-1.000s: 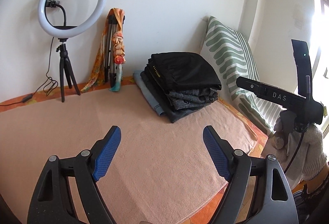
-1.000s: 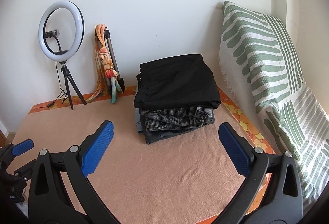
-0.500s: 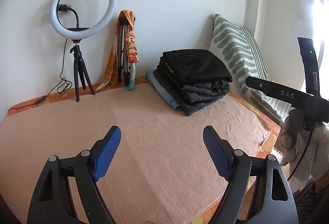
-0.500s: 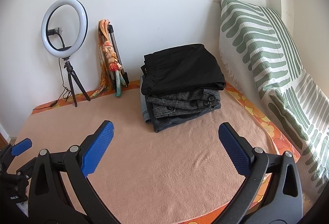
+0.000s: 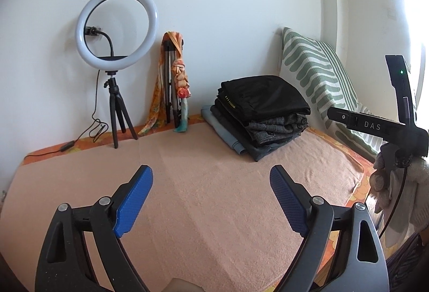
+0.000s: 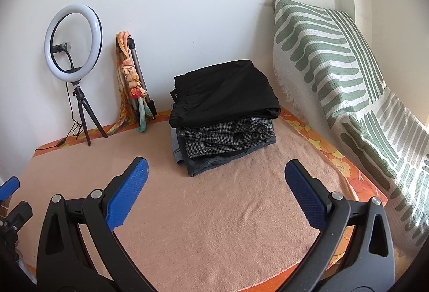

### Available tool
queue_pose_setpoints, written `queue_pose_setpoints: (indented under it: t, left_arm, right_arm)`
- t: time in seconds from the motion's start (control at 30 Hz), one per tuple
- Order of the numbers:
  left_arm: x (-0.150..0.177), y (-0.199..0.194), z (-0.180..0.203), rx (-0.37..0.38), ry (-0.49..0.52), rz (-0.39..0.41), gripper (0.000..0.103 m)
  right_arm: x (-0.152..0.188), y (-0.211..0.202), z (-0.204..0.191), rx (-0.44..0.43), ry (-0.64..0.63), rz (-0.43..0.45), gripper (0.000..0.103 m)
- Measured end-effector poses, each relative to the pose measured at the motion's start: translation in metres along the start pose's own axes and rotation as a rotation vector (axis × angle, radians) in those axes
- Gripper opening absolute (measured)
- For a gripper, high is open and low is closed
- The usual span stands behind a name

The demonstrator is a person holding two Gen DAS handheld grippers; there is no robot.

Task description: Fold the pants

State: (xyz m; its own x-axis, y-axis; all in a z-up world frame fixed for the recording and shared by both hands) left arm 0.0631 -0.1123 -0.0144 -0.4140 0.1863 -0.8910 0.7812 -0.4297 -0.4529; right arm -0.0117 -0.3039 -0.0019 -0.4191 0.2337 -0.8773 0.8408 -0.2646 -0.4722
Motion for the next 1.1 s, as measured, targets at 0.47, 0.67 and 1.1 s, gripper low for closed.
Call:
queue_pose_setpoints:
  t: [0.47, 0.67, 1.1]
  left_arm:
    - [0.0066, 0.0044, -0.0042, -0.029, -0.016, -0.053, 0.089]
    - [0.0059, 0.0029, -0.0041, -0.03, -0.012, -0.048, 0.09]
    - [0.0036, -0.0008, -0.0014, -0.034, 0.004, -0.035, 0.09]
  right_arm:
    - [-0.0022, -0.0053, -0.0076, 0.018, -0.032, 0.036, 0.103]
    - [-0.0021, -0.0047, -0.0074, 0.018, -0.031, 0.036, 0.103]
    - [-0.0023, -0.0037, -0.0066, 0.015, -0.032, 0.036, 0.103]
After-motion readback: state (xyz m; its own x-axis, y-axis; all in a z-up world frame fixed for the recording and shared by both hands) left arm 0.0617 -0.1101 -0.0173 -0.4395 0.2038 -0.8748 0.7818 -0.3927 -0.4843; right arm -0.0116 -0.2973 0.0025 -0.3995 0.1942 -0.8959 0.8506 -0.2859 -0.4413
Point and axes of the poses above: each gripper's, at about its wrist camera, not at the fingertips, and y roughly the way its jaws point, z to its right, x to its underside, the point moved 2 cm from there along y, roughly the way its jaws point, and after that the axes turned 1 degree about -y, right-handed, at the moved point
